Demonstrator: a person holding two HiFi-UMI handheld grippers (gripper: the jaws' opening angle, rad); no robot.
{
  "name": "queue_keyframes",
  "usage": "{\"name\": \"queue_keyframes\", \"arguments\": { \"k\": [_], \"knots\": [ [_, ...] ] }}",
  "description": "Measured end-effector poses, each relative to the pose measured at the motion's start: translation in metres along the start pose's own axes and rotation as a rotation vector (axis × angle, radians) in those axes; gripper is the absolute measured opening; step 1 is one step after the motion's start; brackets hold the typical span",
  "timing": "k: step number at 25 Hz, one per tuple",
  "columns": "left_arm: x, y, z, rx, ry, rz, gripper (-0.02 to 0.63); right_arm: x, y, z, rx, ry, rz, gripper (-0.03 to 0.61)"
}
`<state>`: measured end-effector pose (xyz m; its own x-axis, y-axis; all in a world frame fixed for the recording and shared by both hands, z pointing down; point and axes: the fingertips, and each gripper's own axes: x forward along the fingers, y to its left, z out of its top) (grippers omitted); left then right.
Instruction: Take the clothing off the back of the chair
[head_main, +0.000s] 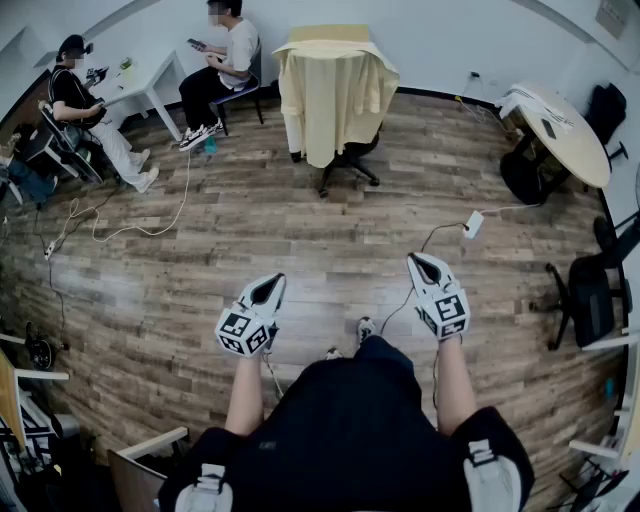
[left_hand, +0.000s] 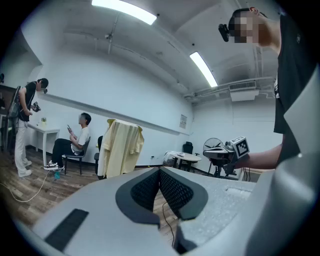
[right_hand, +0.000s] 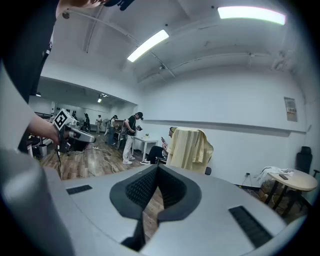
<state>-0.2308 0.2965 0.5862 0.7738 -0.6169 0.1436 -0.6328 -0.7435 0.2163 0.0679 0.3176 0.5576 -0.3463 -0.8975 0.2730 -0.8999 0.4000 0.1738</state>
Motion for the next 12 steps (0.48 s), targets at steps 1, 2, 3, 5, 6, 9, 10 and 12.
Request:
{"name": "queue_keyframes", "arguments": {
  "k": [1,2,3,5,6,9,10,12],
  "knots": [
    [-0.005,0.003,0.002,-0.002,-0.005,0.004,0.002,0.004,0.005,-0.001,0.003,-0.012,0.008,-0.006],
    [-0.009,0.005,0.003,-0.003,-0.009,0.008,0.002,0.009,0.009,-0.001,0.005,-0.023,0.016,-0.006],
    [-0.013,0.007,0.005,-0.002,-0.011,0.011,0.002,0.012,0.012,0.0,0.004,-0.028,0.021,-0.006],
    [-0.016,0.009,0.006,0.005,-0.013,0.016,0.002,0.016,0.016,0.008,-0.01,-0.023,0.023,-0.006],
    [-0.017,0.008,0.005,0.007,-0.015,0.017,0.002,0.016,0.018,0.01,-0.017,-0.022,0.025,-0.006],
    [-0.022,0.008,0.005,0.006,-0.025,0.019,0.002,0.014,0.026,0.011,-0.024,-0.03,0.033,-0.006],
    [-0.025,0.009,0.006,0.008,-0.026,0.021,0.002,0.014,0.029,0.009,-0.025,-0.034,0.033,-0.006],
    [-0.028,0.012,0.007,0.011,-0.029,0.024,0.002,0.016,0.033,0.006,-0.023,-0.04,0.033,-0.006]
  ]
}}
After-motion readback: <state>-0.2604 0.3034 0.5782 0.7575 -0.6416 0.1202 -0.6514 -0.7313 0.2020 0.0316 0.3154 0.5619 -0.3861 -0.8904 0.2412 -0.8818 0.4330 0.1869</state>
